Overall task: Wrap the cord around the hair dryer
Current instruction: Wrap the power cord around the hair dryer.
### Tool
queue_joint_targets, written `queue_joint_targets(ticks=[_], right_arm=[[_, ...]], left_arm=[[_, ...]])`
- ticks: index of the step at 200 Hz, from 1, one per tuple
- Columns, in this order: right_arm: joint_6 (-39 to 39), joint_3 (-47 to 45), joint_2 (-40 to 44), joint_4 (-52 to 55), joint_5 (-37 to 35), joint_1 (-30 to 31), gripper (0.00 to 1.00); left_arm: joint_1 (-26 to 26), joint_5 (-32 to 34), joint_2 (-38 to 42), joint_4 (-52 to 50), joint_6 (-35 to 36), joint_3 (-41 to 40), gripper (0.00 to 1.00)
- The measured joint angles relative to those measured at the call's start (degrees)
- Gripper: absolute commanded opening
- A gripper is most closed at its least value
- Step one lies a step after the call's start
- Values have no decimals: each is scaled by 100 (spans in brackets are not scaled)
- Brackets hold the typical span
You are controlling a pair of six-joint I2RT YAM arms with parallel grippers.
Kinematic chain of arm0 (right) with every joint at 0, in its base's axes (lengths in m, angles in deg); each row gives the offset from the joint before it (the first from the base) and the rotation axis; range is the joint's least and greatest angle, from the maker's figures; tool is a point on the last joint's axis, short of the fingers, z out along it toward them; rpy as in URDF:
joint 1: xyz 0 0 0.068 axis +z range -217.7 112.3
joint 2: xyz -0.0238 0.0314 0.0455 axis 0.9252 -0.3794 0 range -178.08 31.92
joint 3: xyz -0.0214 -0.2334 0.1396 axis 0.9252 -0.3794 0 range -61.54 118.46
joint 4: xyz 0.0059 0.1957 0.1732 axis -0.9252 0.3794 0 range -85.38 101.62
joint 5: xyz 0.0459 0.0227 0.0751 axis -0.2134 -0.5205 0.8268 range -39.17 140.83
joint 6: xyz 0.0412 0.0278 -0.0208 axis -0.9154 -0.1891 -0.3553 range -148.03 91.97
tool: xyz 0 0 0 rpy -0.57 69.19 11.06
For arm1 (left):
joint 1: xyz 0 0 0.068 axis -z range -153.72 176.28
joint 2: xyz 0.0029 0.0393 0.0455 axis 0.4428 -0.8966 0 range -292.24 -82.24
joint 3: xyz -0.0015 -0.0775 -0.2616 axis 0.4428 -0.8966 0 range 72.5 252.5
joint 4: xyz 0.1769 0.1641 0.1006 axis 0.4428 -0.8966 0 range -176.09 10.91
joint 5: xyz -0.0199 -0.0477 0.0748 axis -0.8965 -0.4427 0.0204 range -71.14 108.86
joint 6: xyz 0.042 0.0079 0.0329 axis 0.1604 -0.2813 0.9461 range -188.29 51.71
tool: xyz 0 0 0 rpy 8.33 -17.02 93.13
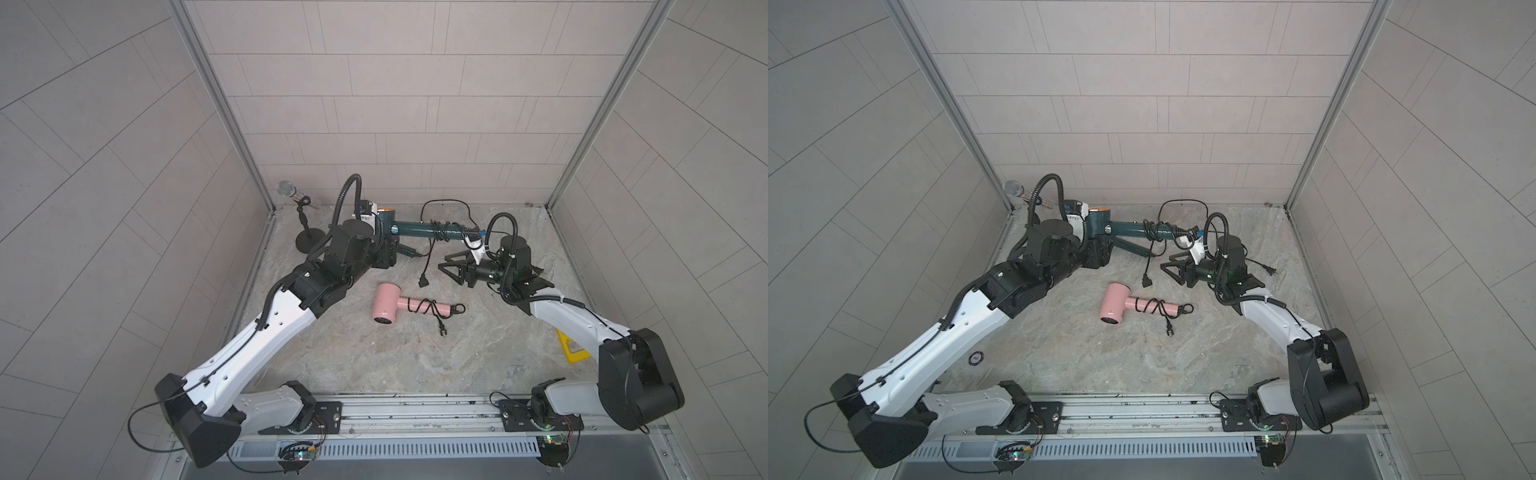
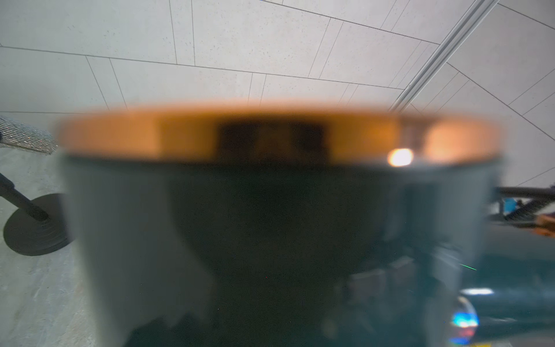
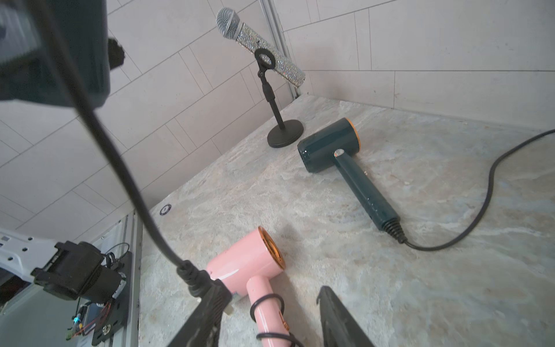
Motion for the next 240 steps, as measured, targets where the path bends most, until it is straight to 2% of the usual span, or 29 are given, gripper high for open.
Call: queue_joint_targets(ticks=[42,79,112,138,240], right_arm=[[402,-114,599,483,-227,0,56],[636,-83,688,710,-859,232,56],[525,-431,887,59,-1897,931,57],[424,-629,933,-339,-2376,1318,57],[334,-671,269,-1576,-3539,1510,55]], left_arm=[[0,17,-85,-177,22,173,0],[0,-31,-219,-236,44,315,0],[0,-35,-310,-345,46,479,0],[0,-63,-385,-417,44,627,0],[0,-278,-404,-442,-22,664,0]])
